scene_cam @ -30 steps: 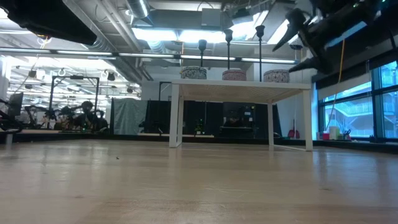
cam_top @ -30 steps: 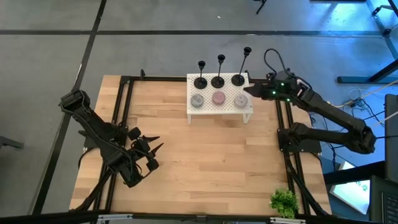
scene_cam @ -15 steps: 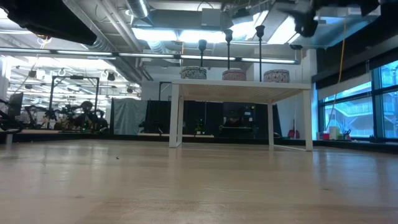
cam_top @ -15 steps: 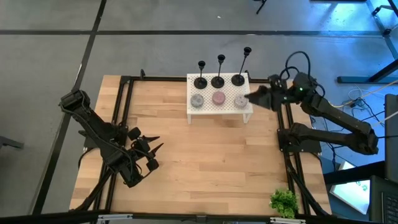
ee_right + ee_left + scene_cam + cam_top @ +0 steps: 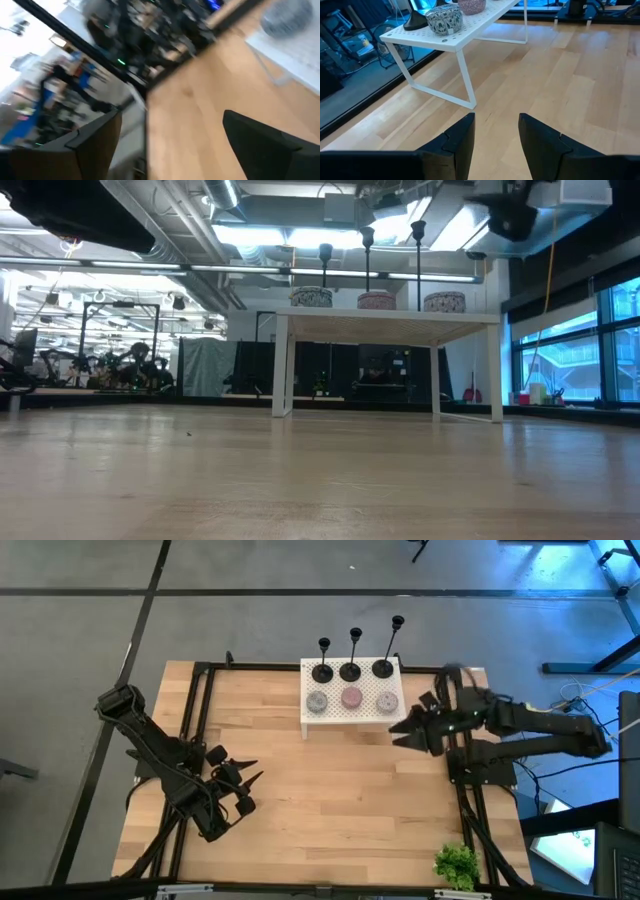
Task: Pick & Place candle stick holders
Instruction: Put the red scented candle on the shelf aligned with the other scented candle
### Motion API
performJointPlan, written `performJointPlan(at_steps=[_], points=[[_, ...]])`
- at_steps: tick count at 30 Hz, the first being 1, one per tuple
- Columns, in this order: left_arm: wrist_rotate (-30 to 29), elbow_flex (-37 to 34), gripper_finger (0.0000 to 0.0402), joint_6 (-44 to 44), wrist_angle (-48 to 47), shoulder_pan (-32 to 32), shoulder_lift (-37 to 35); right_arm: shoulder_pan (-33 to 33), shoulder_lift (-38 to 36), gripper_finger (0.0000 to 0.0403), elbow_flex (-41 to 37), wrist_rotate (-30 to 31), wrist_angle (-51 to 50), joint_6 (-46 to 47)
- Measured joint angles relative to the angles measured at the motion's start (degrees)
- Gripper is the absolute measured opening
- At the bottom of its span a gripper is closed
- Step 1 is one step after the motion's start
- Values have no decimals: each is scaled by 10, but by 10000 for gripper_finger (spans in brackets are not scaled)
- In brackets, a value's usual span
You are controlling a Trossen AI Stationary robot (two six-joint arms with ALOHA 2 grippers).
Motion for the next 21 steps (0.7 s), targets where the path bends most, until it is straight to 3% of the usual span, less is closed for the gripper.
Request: performJointPlan(at_steps=[5, 10, 15, 21], points=[[1, 0, 148, 0, 0, -6, 0, 97, 0, 304, 0, 173, -102, 8], [1, 0, 148, 0, 4, -14, 0, 167, 6, 184, 0, 344, -153, 53], [1, 0, 148, 0, 7, -15, 0, 205, 22, 25, 0, 378, -148, 48], [1, 0, 148, 0, 8, -15, 0, 229, 63, 3, -1, 450, -185, 61]])
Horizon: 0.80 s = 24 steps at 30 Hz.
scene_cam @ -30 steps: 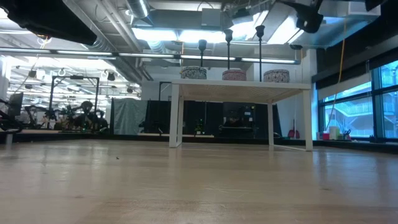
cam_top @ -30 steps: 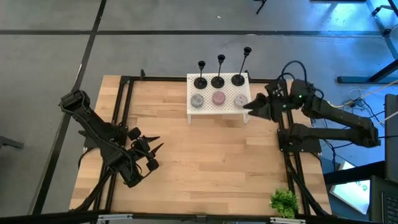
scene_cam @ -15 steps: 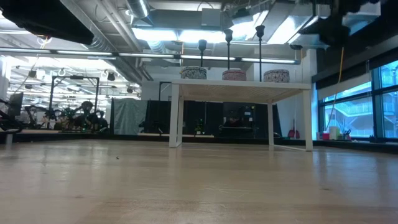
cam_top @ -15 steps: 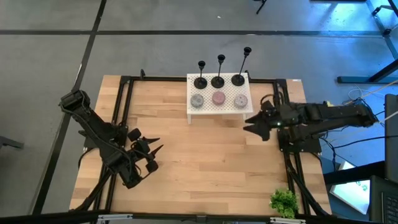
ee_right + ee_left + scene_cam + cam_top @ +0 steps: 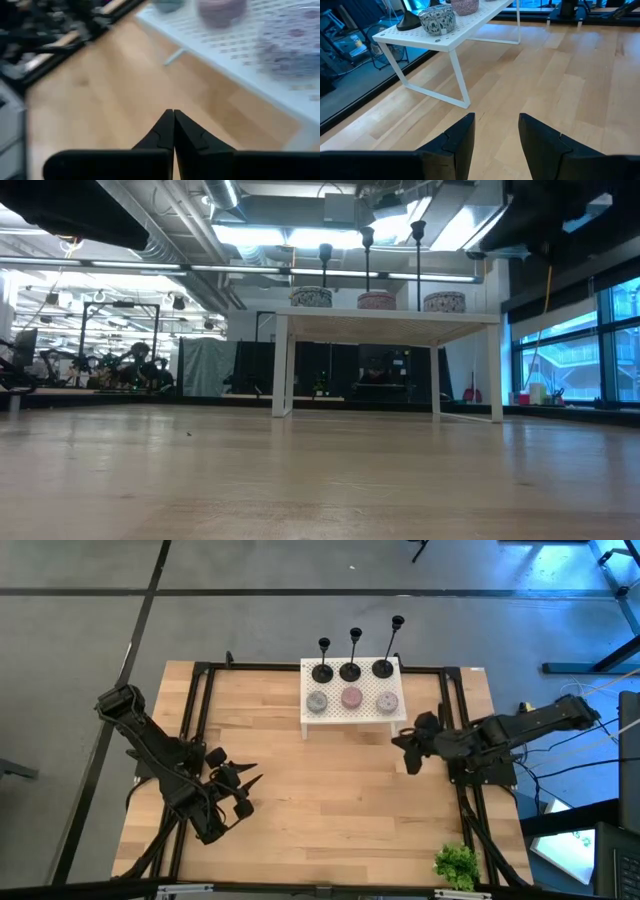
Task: Pick & Place candle stick holders
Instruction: Put the red scented candle on the shelf aligned with the other scented candle
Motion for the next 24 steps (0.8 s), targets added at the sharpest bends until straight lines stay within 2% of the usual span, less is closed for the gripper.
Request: performJointPlan(at_steps=[4, 11, 24], points=[[0, 0, 148, 0, 0, 0, 0, -1, 22, 2, 0, 35, -1, 4], [0, 0, 148, 19, 10, 0, 0, -35, 28, 1, 0, 34, -4, -16], [0, 0, 148, 20, 9, 0, 0, -163, 28, 0, 0, -86, 12, -130]])
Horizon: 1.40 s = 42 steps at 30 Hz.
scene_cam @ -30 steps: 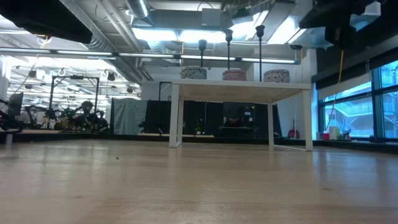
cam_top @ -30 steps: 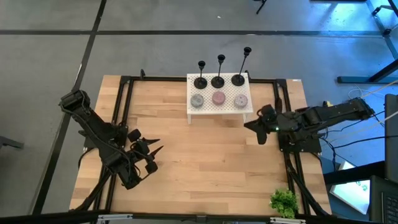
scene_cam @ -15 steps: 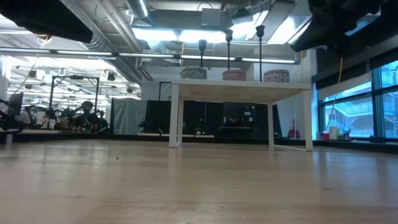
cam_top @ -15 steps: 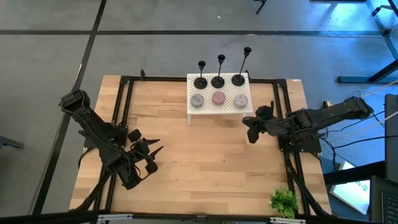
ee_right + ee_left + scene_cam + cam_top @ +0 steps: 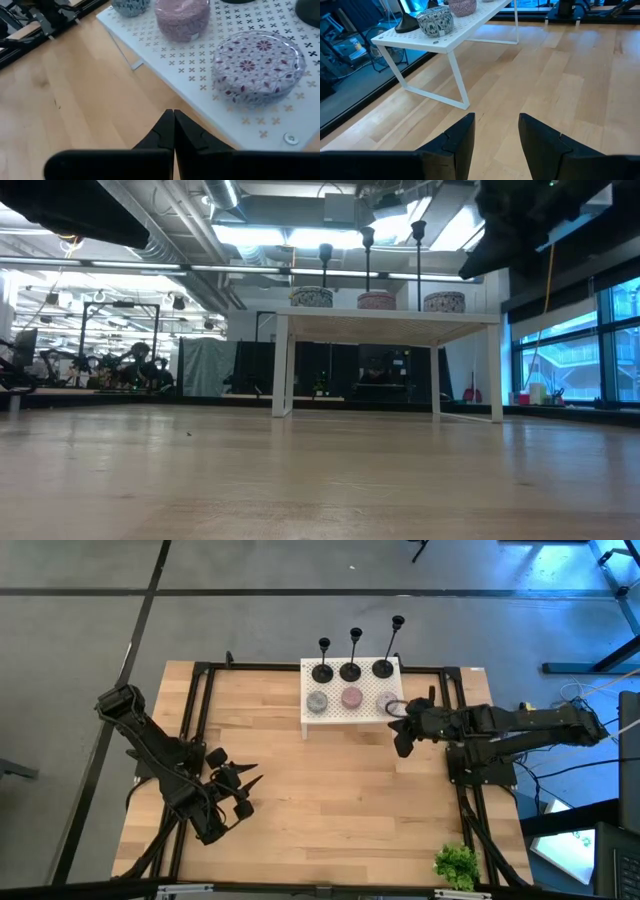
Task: Pick & Place candle stick holders
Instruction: Put the red scented candle on the shelf aligned with the other scented candle
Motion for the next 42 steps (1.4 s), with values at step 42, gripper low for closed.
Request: performJointPlan(at_steps=[42], points=[[-6, 0, 148, 0, 1, 0, 0, -95, -2, 0, -106, -9, 166, -23]])
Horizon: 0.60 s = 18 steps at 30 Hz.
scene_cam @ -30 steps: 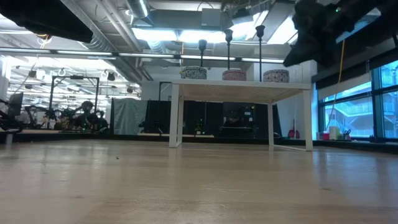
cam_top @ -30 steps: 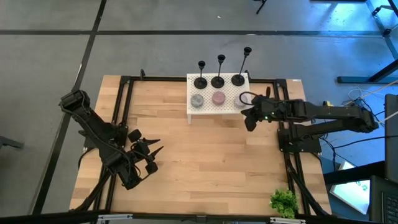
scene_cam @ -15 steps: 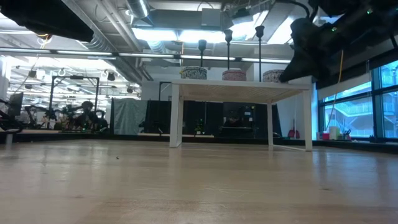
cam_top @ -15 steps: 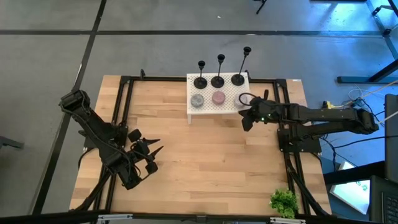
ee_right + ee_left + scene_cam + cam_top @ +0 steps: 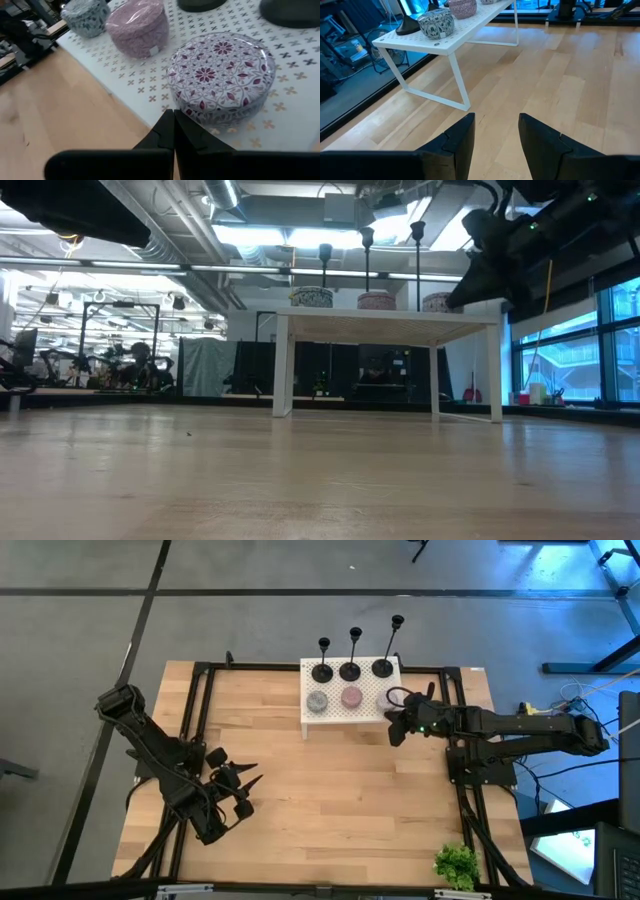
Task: Pick & Place candle stick holders
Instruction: Put the red scented candle on the shelf aligned with the other scented candle
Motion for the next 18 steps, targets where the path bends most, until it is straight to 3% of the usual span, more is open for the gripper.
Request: performJointPlan(at_steps=[18], points=[[0, 0, 148, -1, 0, 0, 0, -19, 0, 0, 0, 24, 11, -9]])
